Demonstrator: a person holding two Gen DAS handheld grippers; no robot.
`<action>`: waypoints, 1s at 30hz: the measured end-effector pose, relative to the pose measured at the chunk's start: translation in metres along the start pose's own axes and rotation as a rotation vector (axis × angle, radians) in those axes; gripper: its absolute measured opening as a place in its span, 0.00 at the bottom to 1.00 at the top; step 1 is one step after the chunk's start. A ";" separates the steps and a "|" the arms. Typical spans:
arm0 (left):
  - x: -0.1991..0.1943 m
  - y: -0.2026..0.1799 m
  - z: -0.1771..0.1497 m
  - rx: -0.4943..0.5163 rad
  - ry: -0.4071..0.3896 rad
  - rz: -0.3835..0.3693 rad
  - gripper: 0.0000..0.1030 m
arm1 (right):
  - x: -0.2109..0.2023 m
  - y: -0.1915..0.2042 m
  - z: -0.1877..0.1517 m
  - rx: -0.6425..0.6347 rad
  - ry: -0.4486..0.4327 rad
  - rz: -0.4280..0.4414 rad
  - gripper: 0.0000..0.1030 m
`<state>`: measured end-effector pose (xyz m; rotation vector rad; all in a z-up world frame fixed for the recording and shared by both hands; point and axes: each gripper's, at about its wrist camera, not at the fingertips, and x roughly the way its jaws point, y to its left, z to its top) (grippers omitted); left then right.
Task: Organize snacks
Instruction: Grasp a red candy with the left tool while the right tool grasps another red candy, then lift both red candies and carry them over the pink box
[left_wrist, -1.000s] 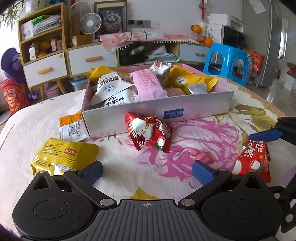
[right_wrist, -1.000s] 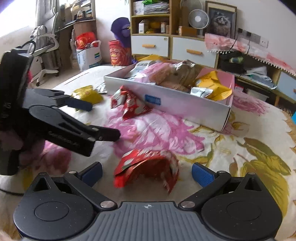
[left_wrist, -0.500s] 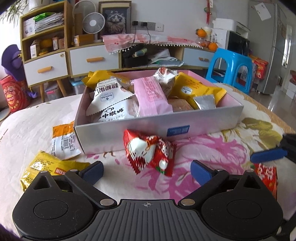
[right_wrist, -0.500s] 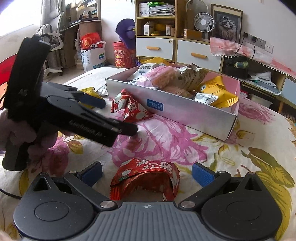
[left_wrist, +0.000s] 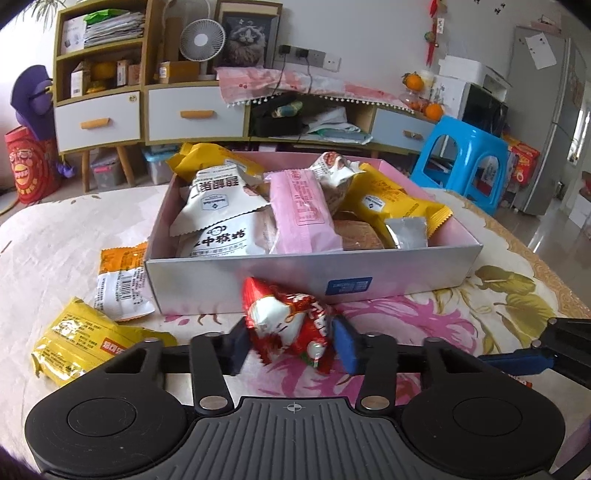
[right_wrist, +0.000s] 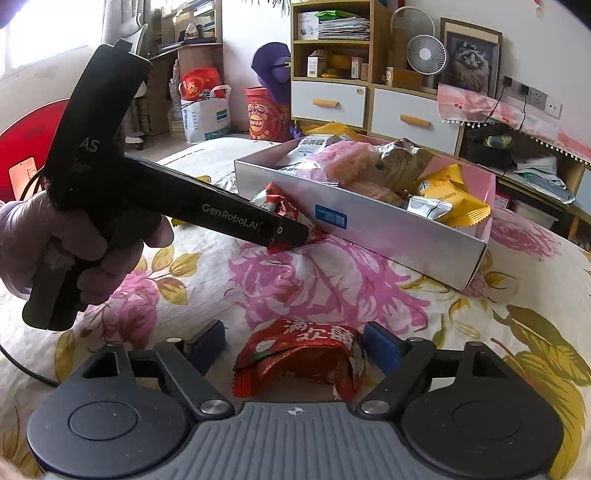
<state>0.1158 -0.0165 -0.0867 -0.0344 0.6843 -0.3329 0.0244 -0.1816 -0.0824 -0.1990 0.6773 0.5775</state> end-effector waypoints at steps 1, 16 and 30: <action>0.000 0.000 0.001 -0.006 0.002 -0.001 0.38 | -0.001 0.000 0.000 0.001 0.001 0.001 0.67; -0.011 -0.007 0.005 -0.002 0.027 -0.015 0.31 | -0.008 0.000 0.003 0.007 0.015 -0.018 0.44; -0.038 -0.024 0.013 0.030 0.005 -0.041 0.31 | -0.017 -0.017 0.025 0.080 -0.037 -0.085 0.43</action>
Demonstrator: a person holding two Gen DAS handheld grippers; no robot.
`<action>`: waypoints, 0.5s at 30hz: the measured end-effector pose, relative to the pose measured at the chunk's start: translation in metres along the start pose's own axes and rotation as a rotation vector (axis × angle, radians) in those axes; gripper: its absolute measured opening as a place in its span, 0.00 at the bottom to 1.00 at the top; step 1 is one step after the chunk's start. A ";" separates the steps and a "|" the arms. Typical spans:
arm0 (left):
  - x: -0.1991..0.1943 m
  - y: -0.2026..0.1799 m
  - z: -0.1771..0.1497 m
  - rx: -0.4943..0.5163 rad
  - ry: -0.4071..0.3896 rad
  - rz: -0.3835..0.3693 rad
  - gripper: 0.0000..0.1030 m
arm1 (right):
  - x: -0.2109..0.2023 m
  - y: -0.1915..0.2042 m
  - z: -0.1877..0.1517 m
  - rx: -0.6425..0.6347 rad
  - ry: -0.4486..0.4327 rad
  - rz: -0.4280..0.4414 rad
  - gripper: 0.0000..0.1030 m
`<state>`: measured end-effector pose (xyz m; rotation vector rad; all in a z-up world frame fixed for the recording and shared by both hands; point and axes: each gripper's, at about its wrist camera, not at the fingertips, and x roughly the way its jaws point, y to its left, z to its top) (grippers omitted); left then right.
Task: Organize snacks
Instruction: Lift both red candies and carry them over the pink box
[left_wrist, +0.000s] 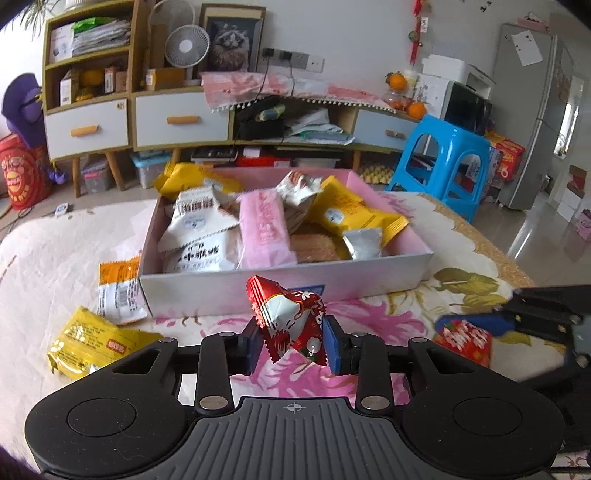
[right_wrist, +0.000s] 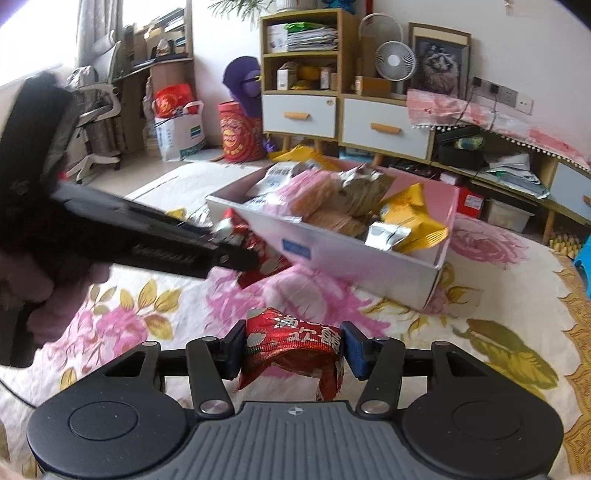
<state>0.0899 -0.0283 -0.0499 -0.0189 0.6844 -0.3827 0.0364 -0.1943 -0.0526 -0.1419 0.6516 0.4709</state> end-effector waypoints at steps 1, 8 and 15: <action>-0.003 -0.001 0.001 0.002 -0.005 0.000 0.31 | 0.000 -0.001 0.002 0.009 -0.004 -0.007 0.43; -0.014 0.005 0.021 -0.036 -0.035 0.028 0.31 | 0.003 -0.016 0.025 0.071 -0.035 -0.064 0.44; -0.010 0.021 0.041 -0.046 -0.033 0.118 0.31 | 0.009 -0.029 0.050 0.126 -0.074 -0.100 0.44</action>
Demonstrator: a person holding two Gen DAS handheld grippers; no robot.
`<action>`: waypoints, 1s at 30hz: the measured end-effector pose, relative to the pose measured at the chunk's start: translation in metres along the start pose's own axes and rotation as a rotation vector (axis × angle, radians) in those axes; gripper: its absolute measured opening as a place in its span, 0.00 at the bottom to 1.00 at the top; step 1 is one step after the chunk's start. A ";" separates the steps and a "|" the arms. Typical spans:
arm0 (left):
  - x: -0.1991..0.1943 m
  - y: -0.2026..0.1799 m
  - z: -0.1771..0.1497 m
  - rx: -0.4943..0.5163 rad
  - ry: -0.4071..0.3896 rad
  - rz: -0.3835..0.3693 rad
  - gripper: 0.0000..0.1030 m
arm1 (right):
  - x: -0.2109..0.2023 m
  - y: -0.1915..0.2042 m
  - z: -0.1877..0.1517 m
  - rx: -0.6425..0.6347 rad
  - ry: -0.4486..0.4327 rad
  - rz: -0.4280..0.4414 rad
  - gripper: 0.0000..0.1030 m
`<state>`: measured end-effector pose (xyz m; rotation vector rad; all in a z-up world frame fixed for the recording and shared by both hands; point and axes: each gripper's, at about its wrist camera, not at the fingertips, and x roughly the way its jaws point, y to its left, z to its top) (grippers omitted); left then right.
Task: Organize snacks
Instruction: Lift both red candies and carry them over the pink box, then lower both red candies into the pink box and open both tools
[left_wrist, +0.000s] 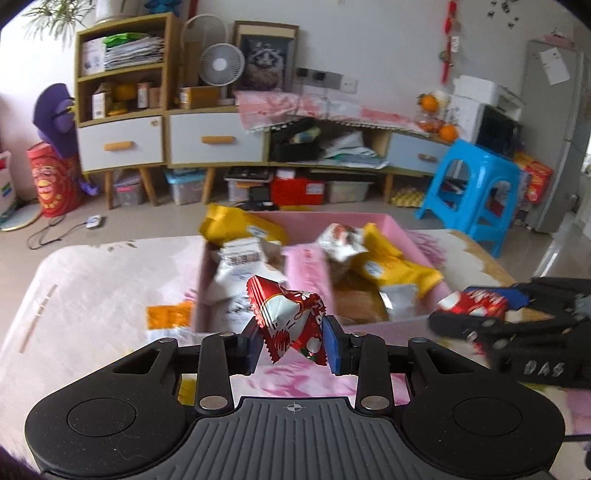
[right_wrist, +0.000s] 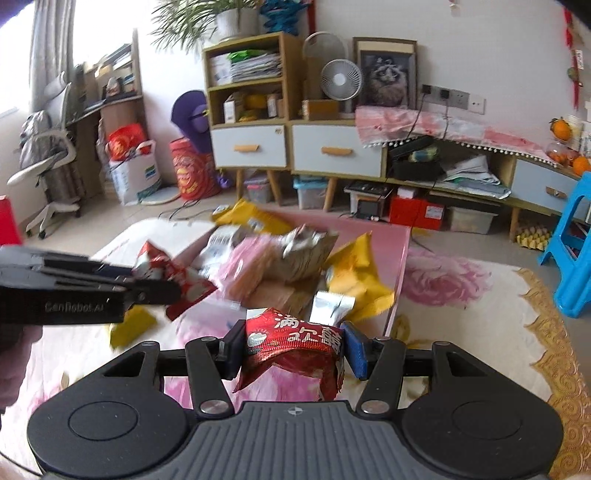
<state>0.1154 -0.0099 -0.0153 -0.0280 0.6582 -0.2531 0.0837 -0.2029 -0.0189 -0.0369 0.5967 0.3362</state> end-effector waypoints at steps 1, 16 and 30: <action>0.003 0.002 0.002 0.005 0.005 0.016 0.31 | 0.002 -0.001 0.004 0.014 -0.003 -0.003 0.44; 0.039 0.008 0.014 0.074 0.067 0.140 0.31 | 0.048 -0.004 0.027 0.169 0.000 -0.085 0.45; 0.056 0.021 0.010 0.011 0.046 0.117 0.36 | 0.067 -0.004 0.018 0.174 0.029 -0.102 0.46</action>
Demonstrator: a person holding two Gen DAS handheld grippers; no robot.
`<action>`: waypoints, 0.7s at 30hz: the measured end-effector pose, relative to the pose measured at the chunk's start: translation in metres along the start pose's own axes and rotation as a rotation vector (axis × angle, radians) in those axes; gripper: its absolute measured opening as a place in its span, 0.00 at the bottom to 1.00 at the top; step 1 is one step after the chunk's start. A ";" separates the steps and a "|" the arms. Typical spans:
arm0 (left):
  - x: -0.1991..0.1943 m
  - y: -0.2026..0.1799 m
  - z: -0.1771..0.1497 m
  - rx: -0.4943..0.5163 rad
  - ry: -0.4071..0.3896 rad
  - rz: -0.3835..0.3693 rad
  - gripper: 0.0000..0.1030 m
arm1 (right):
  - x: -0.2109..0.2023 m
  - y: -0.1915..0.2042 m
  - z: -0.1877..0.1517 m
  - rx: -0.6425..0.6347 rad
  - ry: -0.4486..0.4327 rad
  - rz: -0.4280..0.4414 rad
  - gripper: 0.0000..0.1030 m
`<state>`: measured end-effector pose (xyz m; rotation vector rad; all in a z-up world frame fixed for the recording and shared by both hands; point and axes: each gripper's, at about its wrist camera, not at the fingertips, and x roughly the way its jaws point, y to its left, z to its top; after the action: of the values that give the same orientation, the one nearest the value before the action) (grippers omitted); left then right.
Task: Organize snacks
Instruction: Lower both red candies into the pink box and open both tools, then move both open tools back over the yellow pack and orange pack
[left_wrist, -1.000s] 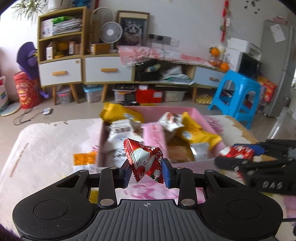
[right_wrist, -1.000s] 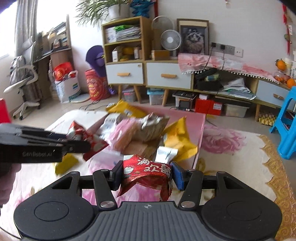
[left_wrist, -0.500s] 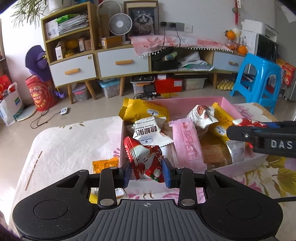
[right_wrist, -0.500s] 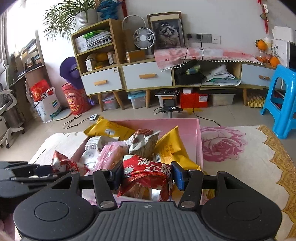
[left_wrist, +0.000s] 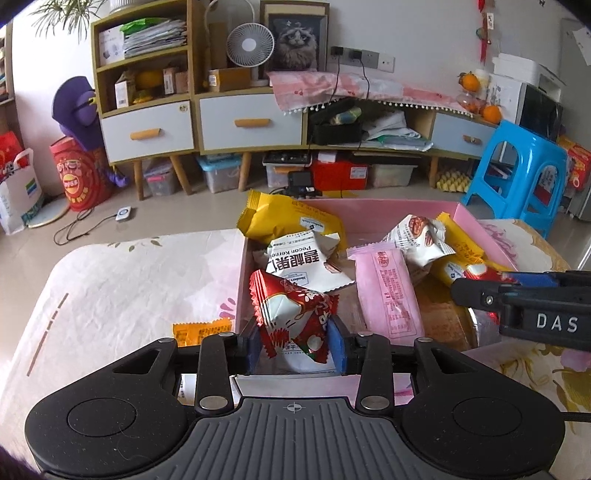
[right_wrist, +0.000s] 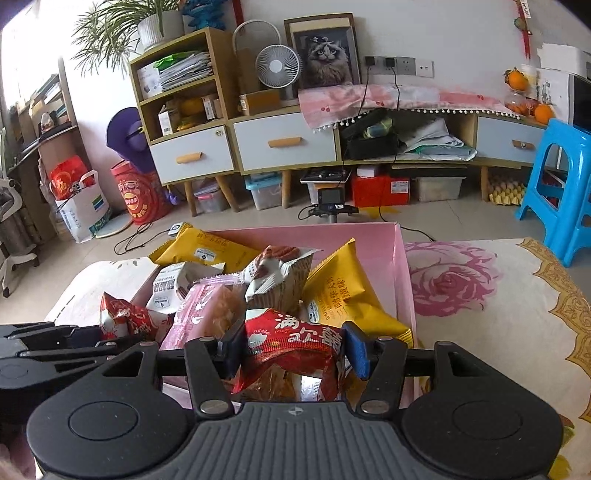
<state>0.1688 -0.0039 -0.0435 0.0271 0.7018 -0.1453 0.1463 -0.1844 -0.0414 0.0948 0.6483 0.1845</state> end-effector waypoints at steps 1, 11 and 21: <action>-0.001 0.000 0.000 0.003 -0.005 -0.003 0.36 | 0.000 0.001 0.000 -0.005 0.001 0.001 0.46; -0.017 0.002 0.001 0.021 -0.022 -0.024 0.71 | -0.018 0.001 0.006 0.005 -0.036 0.031 0.73; -0.044 0.002 -0.012 0.126 -0.035 -0.031 0.89 | -0.042 0.003 0.001 -0.069 -0.027 0.030 0.86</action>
<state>0.1283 0.0041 -0.0239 0.1336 0.6575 -0.2189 0.1136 -0.1894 -0.0158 0.0405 0.6132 0.2337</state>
